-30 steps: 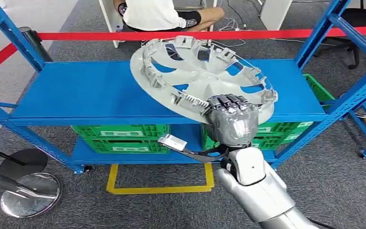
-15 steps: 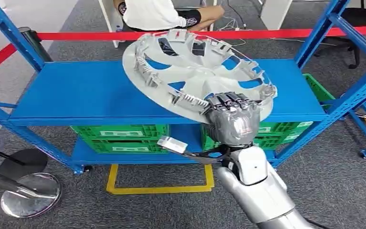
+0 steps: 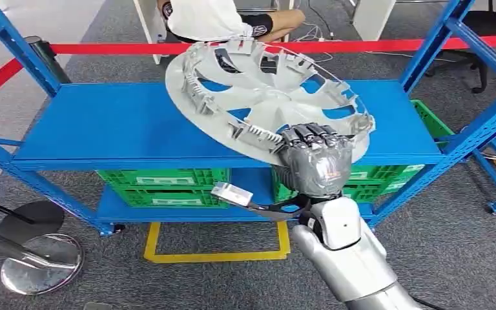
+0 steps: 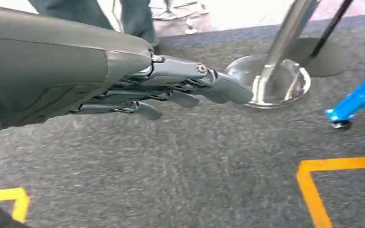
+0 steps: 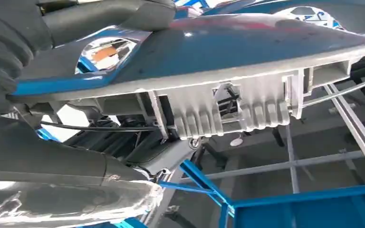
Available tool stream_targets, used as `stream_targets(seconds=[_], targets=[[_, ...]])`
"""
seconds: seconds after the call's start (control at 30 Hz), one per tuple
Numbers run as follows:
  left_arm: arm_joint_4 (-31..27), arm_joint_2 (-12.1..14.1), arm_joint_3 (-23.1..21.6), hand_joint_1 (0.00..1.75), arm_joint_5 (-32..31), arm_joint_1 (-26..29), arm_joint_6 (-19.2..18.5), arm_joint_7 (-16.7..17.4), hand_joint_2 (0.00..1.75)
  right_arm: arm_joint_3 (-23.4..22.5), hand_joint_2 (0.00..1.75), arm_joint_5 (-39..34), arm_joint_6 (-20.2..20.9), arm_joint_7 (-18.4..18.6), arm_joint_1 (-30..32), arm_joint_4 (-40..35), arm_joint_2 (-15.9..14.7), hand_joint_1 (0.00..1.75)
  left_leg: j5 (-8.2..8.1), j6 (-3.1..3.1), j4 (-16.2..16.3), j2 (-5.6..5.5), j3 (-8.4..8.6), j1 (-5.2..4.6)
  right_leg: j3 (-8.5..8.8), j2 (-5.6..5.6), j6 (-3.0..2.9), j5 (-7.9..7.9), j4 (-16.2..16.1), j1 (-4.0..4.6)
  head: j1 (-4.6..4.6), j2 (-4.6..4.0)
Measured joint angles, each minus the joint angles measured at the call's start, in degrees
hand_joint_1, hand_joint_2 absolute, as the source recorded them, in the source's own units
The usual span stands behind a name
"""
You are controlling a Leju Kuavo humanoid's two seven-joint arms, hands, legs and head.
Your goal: Take the parts from the cabinet and place them on the table.
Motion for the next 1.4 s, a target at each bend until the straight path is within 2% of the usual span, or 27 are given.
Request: stream_targets(seconds=[0.27,0.4,0.5,0.67,0.73,0.77,0.8,0.83,0.9,0.93,0.97,1.0,1.07,1.1,1.13,1.17,1.23,1.27,1.3,1.33,1.4], targets=[[1.0,2.6,-4.1,0.00,1.3,-1.3,1.5,-0.9,1.75,0.0,1.75,-0.2,0.0,-0.2,0.0,0.2,0.2,1.75,0.00,0.00,0.0,0.01,0.00,0.00,-0.02,0.01,0.00,0.00,0.0,0.01,0.00,0.00],[1.3,4.1,-7.0,0.00,4.2,-2.5,4.8,-1.5,1.75,0.0,1.75,-0.1,0.0,-0.3,0.0,0.2,0.2,1.75,0.00,0.00,0.0,0.01,-0.01,0.01,-0.03,0.01,0.00,0.00,0.0,0.01,0.00,0.00],[1.5,5.3,-9.0,0.00,6.1,-3.3,5.7,-2.2,1.75,0.0,1.75,-0.1,0.0,-0.4,0.0,0.2,0.2,1.75,0.00,0.00,0.0,0.01,-0.01,0.01,-0.02,0.01,0.00,0.00,0.0,0.01,0.00,0.00],[1.9,7.2,-12.1,0.00,7.4,-4.4,5.9,-3.4,1.75,-0.2,1.75,-1.1,0.0,-1.7,0.0,0.3,0.4,1.75,-0.07,0.17,0.3,0.00,-0.28,-0.34,-0.22,0.00,0.45,0.30,-0.1,-0.31,-0.02,0.00],[1.9,7.9,-13.0,0.00,7.7,-4.6,6.0,-3.6,1.75,-0.5,1.75,-1.8,0.0,-2.8,0.0,0.4,0.8,1.75,0.51,0.90,0.0,0.00,-0.38,-0.40,-0.21,-0.01,1.10,0.73,-0.2,-0.38,-0.04,0.00],[1.9,8.1,-13.5,0.00,7.7,-4.7,6.0,-3.8,1.75,-0.7,1.75,-2.1,0.0,-3.2,0.0,0.4,0.9,1.75,0.98,1.32,-0.9,0.09,-0.16,0.12,-0.75,0.47,1.13,-0.30,0.2,-0.43,-0.02,0.00],[1.9,8.3,-13.8,0.00,7.6,-4.9,6.0,-3.9,1.75,-1.0,1.75,-2.4,0.0,-3.6,0.0,0.4,1.1,1.75,1.14,1.55,-1.0,0.14,-0.26,0.08,-1.60,1.30,1.18,-1.47,1.7,-0.41,0.07,0.00],[2.0,8.5,-14.0,0.00,7.5,-5.1,6.1,-4.0,1.75,-1.2,1.75,-2.7,0.0,-4.3,0.1,0.4,1.1,1.75,1.21,1.65,-1.0,0.12,-0.52,0.08,-3.53,1.76,1.22,-3.54,5.7,-0.45,0.15,0.00],[2.0,8.7,-14.3,0.00,6.8,-5.2,6.1,-4.2,1.75,-2.0,1.75,-3.4,0.0,-5.6,0.6,0.7,1.3,1.75,1.29,1.73,-0.9,0.08,-0.77,-0.03,-8.48,2.12,1.37,-7.25,15.8,-0.46,0.07,0.00],[2.0,8.7,-14.4,0.00,6.3,-5.2,6.1,-4.2,1.75,-2.3,1.75,-3.6,0.0,-6.3,1.0,0.9,1.4,1.75,1.30,1.73,-0.9,0.03,-0.82,-0.05,-10.43,2.15,1.42,-7.50,19.1,-0.46,0.09,0.00],[2.1,8.7,-14.4,0.00,5.7,-5.2,6.1,-4.2,1.75,-2.6,1.75,-3.6,0.0,-6.7,1.4,1.2,1.4,1.75,1.30,1.71,-0.8,-0.05,-0.78,-0.05,-10.78,2.15,1.42,-5.94,18.9,-0.47,0.07,0.00],[2.1,8.7,-14.3,0.00,5.1,-5.2,6.1,-4.1,1.75,-2.8,1.75,-3.5,0.0,-7.0,1.7,1.4,1.4,1.75,1.29,1.70,-0.8,-0.16,-0.73,-0.05,-10.04,2.15,1.38,-3.30,16.4,-0.49,0.11,0.00],[2.1,8.7,-13.9,0.00,3.7,-4.7,6.1,-2.9,1.75,-3.3,1.75,-3.4,0.0,-7.6,2.2,1.4,1.4,1.75,1.11,1.42,-0.5,-0.36,-0.49,-0.03,-6.35,2.20,1.19,3.04,6.6,-0.62,0.11,0.00],[2.1,8.7,-13.6,0.00,3.3,-4.3,6.1,-2.5,1.75,-3.5,1.75,-3.4,0.0,-8.0,2.6,1.4,1.4,1.75,1.01,1.13,-0.4,-0.40,-0.74,-0.03,-5.26,2.53,1.01,2.68,4.1,-0.60,0.02,0.00],[2.0,8.7,-13.3,0.00,2.9,-4.0,6.2,-2.1,1.75,-3.8,1.75,-3.4,0.0,-8.3,2.8,1.4,1.4,1.75,1.14,0.62,0.0,-0.39,-1.43,-0.27,-4.65,2.83,0.76,3.38,3.5,-0.44,-0.04,0.00],[1.9,8.7,-13.2,0.00,2.8,-3.7,6.2,-2.0,1.75,-3.9,1.75,-3.4,0.0,-8.4,3.1,1.4,1.4,1.75,1.52,0.16,0.2,-0.42,-1.65,-0.24,-5.01,2.83,0.70,3.38,3.3,-0.43,-0.06,0.00],[1.9,8.7,-13.1,0.00,2.7,-3.3,6.2,-2.0,1.75,-4.0,1.75,-3.5,0.0,-8.4,3.4,1.4,1.4,1.75,1.88,-0.35,0.1,-0.45,-2.10,-0.19,-5.30,2.82,0.56,3.29,3.2,-0.38,-0.20,0.00],[1.9,8.7,-13.0,0.00,2.7,-3.2,6.2,-2.0,1.75,-4.0,1.75,-3.5,0.0,-8.4,3.5,1.4,1.4,1.75,1.53,-0.63,0.4,-0.48,-2.47,-0.30,-5.25,2.62,0.23,3.20,1.7,-1.03,-0.20,0.00],[1.9,8.7,-12.9,0.00,2.7,-3.1,6.2,-2.0,1.75,-4.0,1.75,-3.5,0.0,-8.4,3.6,1.4,1.5,1.75,-0.03,-1.01,1.3,-0.26,-3.16,-0.19,-5.45,2.51,-0.58,3.57,1.8,-0.94,-0.33,0.00],[1.7,8.7,-12.8,0.00,2.3,-3.0,6.2,-2.0,1.75,-4.2,1.75,-3.6,0.0,-8.6,3.7,1.4,1.6,1.75,-2.69,-1.38,4.5,-0.15,-4.37,-0.04,-5.86,2.45,-1.19,3.96,1.6,-0.93,-0.72,0.00],[1.5,8.7,-12.2,0.00,1.2,-2.9,6.2,-1.0,1.75,-4.6,1.75,-3.5,0.0,-9.2,3.9,1.4,1.7,1.75,-7.24,-1.95,13.0,-0.11,-7.43,0.34,-6.67,2.12,-1.62,4.35,1.8,-0.79,-0.85,0.00]])
